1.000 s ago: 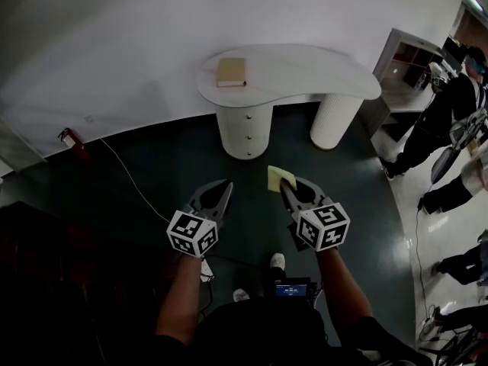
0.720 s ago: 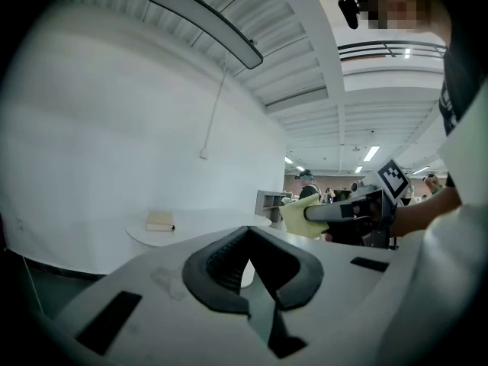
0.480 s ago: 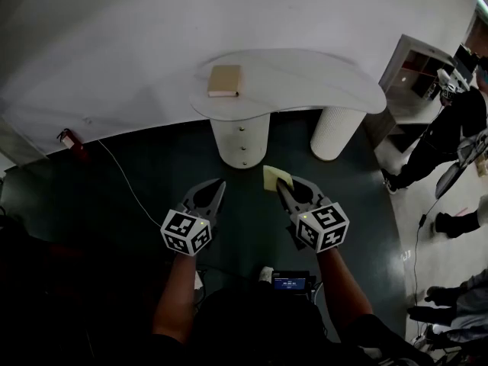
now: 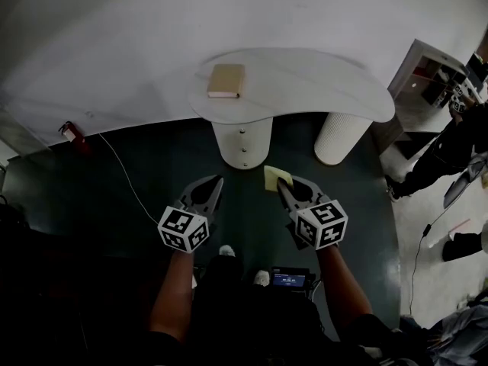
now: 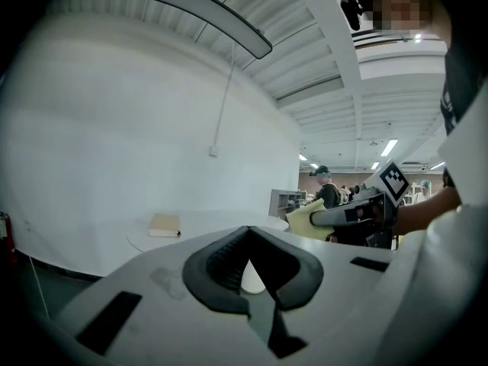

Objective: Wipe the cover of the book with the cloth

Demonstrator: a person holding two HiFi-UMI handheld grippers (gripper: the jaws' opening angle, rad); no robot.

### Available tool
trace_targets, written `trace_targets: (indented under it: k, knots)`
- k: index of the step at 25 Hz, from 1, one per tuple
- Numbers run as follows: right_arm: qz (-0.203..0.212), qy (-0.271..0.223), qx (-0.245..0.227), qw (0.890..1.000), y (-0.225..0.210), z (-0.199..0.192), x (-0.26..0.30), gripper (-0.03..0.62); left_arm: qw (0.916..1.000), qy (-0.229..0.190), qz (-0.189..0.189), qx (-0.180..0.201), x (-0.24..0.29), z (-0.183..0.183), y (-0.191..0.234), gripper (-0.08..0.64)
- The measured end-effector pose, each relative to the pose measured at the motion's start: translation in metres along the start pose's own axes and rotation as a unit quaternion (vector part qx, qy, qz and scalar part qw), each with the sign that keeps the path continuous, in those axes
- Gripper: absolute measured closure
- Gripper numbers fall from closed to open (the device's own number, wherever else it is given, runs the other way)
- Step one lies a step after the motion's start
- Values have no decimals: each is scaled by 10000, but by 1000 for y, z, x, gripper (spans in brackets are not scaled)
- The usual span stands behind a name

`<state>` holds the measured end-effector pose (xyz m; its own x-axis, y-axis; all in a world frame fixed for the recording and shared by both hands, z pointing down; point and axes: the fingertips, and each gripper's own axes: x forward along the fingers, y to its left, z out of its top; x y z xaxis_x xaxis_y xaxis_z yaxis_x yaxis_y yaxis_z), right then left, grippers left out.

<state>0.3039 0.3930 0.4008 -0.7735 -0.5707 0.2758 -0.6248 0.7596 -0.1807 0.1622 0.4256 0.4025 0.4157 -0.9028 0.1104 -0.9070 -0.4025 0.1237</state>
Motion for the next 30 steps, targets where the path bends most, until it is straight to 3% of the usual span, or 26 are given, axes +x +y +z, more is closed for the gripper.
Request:
trace_targets:
  k: [9, 21, 30]
  knots:
    - [-292, 32, 129, 9995, -36, 17, 60, 505, 9999, 3, -35, -111, 43, 0, 57, 560]
    - [-774, 112, 432, 9960, -72, 62, 185, 505, 9992, 115, -222, -296, 105, 14, 196, 560]
    - [-945, 209, 440, 9943, -71, 77, 245, 505, 9981, 115, -429, -420, 130, 22, 262, 560]
